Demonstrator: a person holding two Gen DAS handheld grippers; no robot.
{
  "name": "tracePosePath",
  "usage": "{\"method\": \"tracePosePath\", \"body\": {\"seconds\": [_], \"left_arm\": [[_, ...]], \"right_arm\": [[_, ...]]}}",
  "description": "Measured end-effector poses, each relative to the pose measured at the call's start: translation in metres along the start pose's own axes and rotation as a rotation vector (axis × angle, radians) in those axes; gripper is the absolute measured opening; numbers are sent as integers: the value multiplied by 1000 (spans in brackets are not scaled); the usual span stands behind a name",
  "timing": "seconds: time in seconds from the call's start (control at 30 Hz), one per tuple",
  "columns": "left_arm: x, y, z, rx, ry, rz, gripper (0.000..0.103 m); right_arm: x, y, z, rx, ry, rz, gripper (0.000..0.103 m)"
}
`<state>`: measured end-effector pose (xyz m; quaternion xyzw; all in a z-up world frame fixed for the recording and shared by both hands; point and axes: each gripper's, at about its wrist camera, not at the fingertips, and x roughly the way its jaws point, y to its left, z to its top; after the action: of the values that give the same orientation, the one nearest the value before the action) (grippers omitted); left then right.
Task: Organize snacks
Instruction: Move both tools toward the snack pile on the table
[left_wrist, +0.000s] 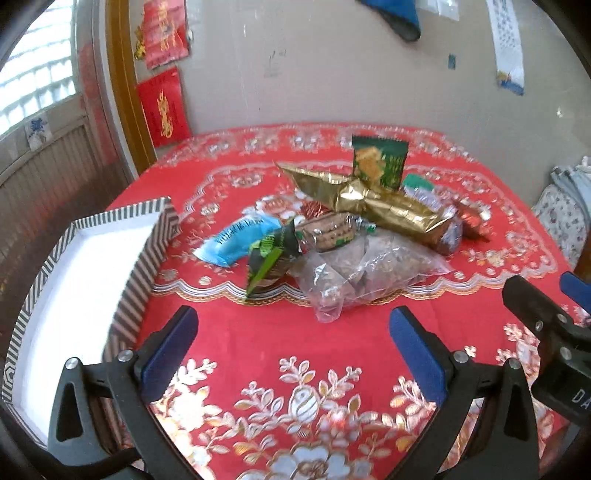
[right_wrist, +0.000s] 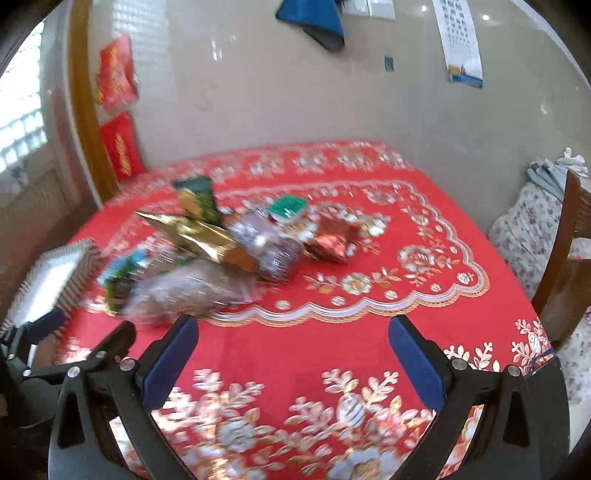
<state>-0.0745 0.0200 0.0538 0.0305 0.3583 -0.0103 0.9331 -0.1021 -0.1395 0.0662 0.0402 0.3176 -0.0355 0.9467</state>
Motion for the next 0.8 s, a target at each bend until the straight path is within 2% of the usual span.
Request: {"method": "tracePosePath", "body": {"seconds": [0.13,0.27,0.43,0.8], "left_arm": [[-5,7,-4,-7,13,-42,103],[-9,10,-8,-7,-4,-44,103],[-10,19,-11,-9,-3,-56,103],[-4,31,-13,-20,-10,-62,103]], "right_arm": [[-23,11,-3,-37,-81,18,103],[-44,27,-6,-111,-170,-25,103],[-42,27,-9,-75,-152,38,103],[-37,30,-14,-82,-124,45,103]]}}
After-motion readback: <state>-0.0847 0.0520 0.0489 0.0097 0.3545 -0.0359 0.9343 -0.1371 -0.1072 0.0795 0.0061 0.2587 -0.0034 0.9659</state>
